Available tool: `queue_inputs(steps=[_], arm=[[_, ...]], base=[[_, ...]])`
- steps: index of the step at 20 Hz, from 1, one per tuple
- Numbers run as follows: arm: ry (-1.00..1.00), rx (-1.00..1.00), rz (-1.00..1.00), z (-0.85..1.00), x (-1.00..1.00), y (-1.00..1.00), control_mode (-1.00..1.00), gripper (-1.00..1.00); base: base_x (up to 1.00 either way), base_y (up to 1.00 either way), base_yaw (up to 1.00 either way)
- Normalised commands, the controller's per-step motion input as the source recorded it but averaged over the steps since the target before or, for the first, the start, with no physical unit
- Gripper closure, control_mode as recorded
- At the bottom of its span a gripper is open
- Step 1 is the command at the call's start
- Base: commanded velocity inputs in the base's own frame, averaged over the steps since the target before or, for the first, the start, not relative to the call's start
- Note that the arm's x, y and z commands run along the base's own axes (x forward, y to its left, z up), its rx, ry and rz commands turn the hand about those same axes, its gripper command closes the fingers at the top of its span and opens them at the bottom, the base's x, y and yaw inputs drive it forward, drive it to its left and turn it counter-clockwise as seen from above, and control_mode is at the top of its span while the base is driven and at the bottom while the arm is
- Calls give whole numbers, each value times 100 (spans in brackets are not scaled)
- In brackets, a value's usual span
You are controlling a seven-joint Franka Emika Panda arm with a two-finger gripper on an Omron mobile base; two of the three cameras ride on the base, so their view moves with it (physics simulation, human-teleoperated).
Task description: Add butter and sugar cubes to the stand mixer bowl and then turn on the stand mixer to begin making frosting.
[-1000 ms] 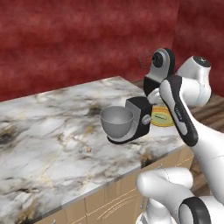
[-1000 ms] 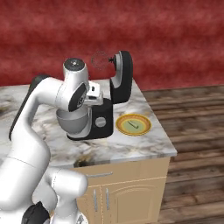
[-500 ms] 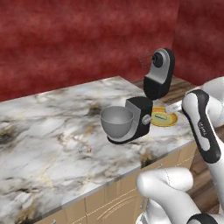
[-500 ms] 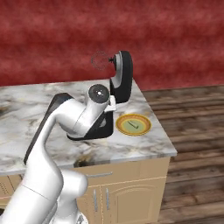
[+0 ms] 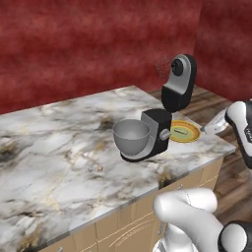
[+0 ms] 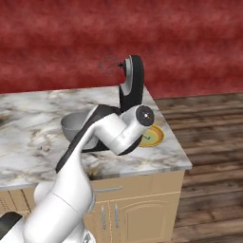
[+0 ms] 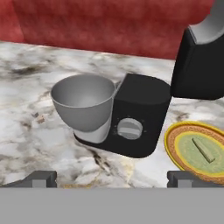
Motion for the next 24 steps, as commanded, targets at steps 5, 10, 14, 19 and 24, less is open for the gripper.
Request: queue_inputs(steps=[5, 10, 14, 19, 24], arm=[[1, 0, 21, -10, 23, -67, -100, -100], [0, 0, 17, -12, 21, -55, -100, -100], [0, 0, 5, -22, 32, -23, -100, -100], [-3, 0, 0, -29, 37, -1, -100, -100], [-2, 0, 0, -31, 33, 0, -100, -100]], base=[[0, 0, 0], [0, 0, 0], [0, 0, 0], [0, 0, 0], [0, 0, 0]])
